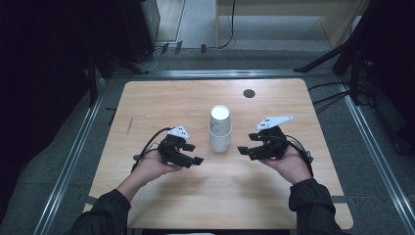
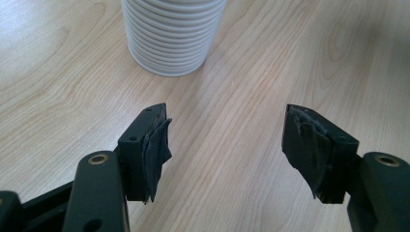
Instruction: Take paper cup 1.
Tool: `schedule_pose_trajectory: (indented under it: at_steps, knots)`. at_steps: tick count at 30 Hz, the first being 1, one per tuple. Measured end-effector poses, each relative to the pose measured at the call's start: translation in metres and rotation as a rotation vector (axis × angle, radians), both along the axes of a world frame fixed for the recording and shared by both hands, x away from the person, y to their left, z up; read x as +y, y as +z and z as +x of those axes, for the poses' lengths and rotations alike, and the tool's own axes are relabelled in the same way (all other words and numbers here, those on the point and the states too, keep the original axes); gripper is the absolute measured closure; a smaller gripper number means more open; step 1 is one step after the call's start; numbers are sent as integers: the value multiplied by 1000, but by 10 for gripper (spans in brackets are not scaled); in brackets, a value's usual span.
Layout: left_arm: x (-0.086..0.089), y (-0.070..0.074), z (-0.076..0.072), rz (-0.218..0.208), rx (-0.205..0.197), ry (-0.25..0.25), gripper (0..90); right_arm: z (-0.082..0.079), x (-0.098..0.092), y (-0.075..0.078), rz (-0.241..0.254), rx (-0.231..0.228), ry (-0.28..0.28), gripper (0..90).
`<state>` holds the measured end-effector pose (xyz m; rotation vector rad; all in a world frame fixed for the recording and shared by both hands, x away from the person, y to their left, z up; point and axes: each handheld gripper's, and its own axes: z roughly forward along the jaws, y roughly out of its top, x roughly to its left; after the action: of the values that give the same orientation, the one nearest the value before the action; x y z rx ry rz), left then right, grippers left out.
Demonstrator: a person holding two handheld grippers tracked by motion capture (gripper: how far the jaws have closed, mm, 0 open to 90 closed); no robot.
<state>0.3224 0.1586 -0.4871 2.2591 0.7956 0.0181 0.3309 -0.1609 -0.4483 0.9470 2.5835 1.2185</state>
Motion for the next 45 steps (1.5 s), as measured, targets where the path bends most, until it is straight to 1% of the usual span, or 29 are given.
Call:
schedule_pose_trajectory:
  at_steps: [1, 2, 8, 9, 11, 13, 14, 15, 18, 19, 21, 24, 27, 28, 29, 31, 32, 33, 35, 36, 37, 38, 39, 40, 41, 42, 43, 44, 45]
  knots:
    - [1, -1, -1, 5, -4, 6, 333, 1, 1, 1, -15, -20, 12, 316]
    - [2, -1, -2, 8, -7, 8, 333, 1, 1, 1, -18, -26, 13, 315]
    - [6, 1, -5, -6, -9, 10, 325, 7, 4, 4, -14, -6, 20, 308]
    - [8, 2, -8, -8, -14, 3, 323, 10, 7, 7, -35, -14, 37, 299]
    - [9, 1, -9, -5, -14, 3, 322, 11, 9, 8, -41, -16, 47, 291]
    - [11, 1, -11, 4, -13, 1, 316, 15, 16, 15, -59, -26, 76, 279]
    - [11, 1, -11, 4, -13, 1, 313, 15, 16, 15, -59, -26, 76, 279]
    - [13, 1, -12, 3, -12, 5, 312, 19, 21, 20, -75, -35, 93, 273]
    - [14, 1, -13, 6, -18, 2, 309, 24, 26, 22, -76, -35, 112, 270]
    - [16, 2, -14, 2, -24, 2, 308, 30, 30, 25, -86, -32, 117, 267]
    - [18, 2, -14, -4, -17, 7, 306, 34, 33, 28, -91, -28, 121, 262]
    - [19, 1, -14, 2, -12, 8, 306, 38, 36, 32, -94, -32, 125, 258]
    - [21, 1, -14, 5, -7, 6, 304, 46, 43, 38, -105, -29, 156, 236]
    - [21, 1, -14, 5, -7, 6, 304, 46, 43, 38, -105, -29, 156, 236]
    - [22, 2, -14, 7, -8, 0, 305, 49, 48, 43, -122, -32, 162, 216]
    - [22, 2, -15, 8, -9, 0, 305, 51, 50, 45, -132, -35, 160, 211]
    - [22, 2, -15, 8, -9, -1, 306, 53, 52, 48, -137, -29, 169, 208]
    - [23, 2, -15, 9, -8, 1, 306, 56, 57, 53, -158, -19, 180, 202]
    - [23, 2, -15, 8, -7, 3, 305, 60, 62, 58, -180, -13, 197, 202]
    - [23, 2, -15, 8, -7, 3, 305, 60, 62, 58, -180, -13, 197, 202]
    - [23, 2, -15, 4, -5, 6, 305, 62, 68, 63, -201, -9, 216, 202]
    - [23, 2, -15, 4, -5, 6, 305, 62, 68, 63, -201, -9, 216, 202]
    - [23, 2, -15, 8, -4, 2, 304, 64, 74, 66, -229, -1, 231, 203]
    - [23, 2, -15, 8, -4, 2, 304, 64, 74, 66, -229, -1, 231, 203]
    - [22, 2, -15, 11, 0, -5, 305, 67, 80, 69, -255, 3, 246, 203]
    - [22, 2, -15, 11, 0, -5, 305, 67, 80, 69, -255, 3, 246, 203]
    - [21, 1, -16, 15, 0, -9, 305, 69, 86, 72, -283, 3, 263, 203]
    - [21, 1, -16, 15, 0, -9, 304, 69, 86, 72, -283, 3, 263, 203]
    - [20, 1, -16, 14, 0, -16, 304, 71, 92, 75, -310, 10, 274, 202]
